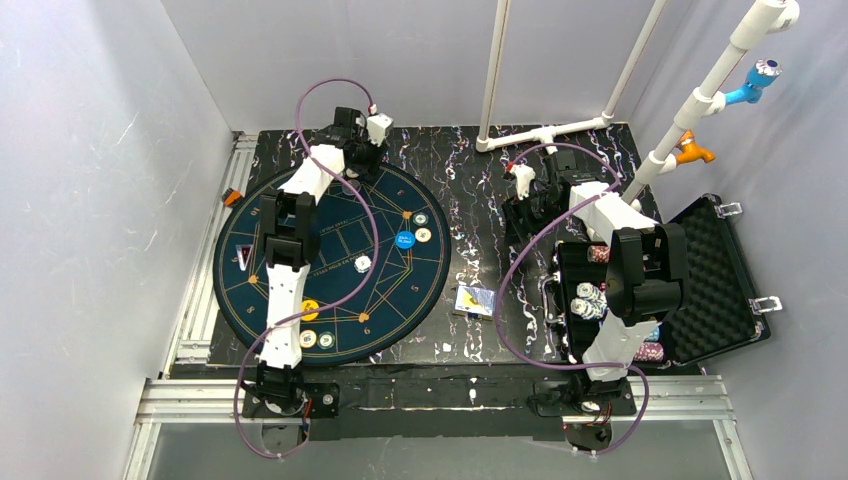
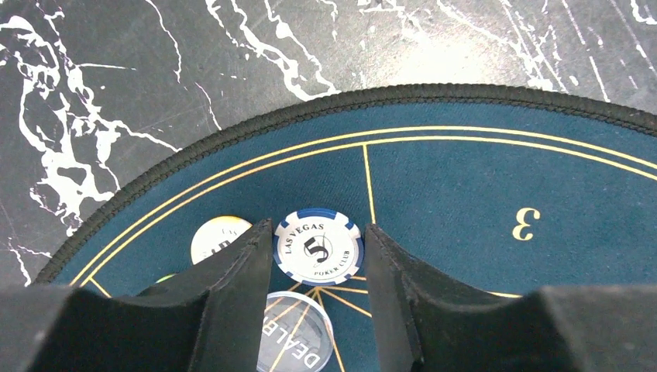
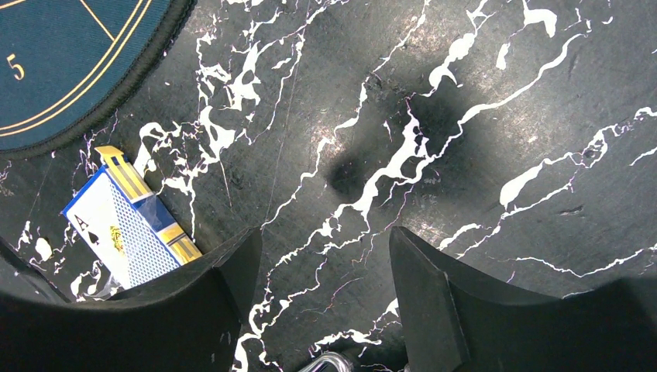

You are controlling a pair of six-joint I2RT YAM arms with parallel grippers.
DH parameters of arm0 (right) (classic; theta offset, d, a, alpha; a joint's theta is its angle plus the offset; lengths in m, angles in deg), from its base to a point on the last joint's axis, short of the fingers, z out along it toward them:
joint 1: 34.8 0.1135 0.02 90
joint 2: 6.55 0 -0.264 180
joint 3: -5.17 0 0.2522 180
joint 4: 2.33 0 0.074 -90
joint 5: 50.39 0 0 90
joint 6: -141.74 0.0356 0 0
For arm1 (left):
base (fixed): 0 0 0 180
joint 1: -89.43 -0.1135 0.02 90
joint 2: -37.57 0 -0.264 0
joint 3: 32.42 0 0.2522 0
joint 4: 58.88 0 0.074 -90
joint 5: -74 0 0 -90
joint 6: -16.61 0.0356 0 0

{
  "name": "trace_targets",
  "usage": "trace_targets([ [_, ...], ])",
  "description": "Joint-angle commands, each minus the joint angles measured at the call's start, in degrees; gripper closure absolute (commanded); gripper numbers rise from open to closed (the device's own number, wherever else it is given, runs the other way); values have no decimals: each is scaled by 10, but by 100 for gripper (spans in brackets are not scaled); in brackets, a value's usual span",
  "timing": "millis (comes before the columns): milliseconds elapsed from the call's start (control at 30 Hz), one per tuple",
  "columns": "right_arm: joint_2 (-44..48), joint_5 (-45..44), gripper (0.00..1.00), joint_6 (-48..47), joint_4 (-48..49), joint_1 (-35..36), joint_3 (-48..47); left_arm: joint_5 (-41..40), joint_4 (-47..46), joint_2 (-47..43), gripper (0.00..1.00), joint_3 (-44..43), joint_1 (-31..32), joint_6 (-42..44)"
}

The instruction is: Distribute texas hold em gaming equipment

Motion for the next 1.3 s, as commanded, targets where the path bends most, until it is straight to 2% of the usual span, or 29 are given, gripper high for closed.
trace_targets([
  [0,21,10,29,-10,0,-3,6,-7,5,13,53,-22,-4,6],
  [200,21,11,22,-12,0,-3,6,1,9,2,29,-26,-4,-7],
  [333,23,11,19,-11,3,-3,8,5,12,-42,19,-15,-4,-31],
  [500,30,11,2,-9,7,-3,12,62,9,-154,2,76,-5,-56],
  [700,40,1,2,-12,9,-3,16,116,18,-321,2,252,-5,-34],
  [867,48,-4,2,-15,10,-2,19,144,63,-427,2,358,-5,16],
  [1067,49,-1,2,-14,10,-2,19,128,97,-485,2,461,-1,52],
  [1267,46,-3,2,-9,11,-2,19,99,98,-499,13,538,21,58],
])
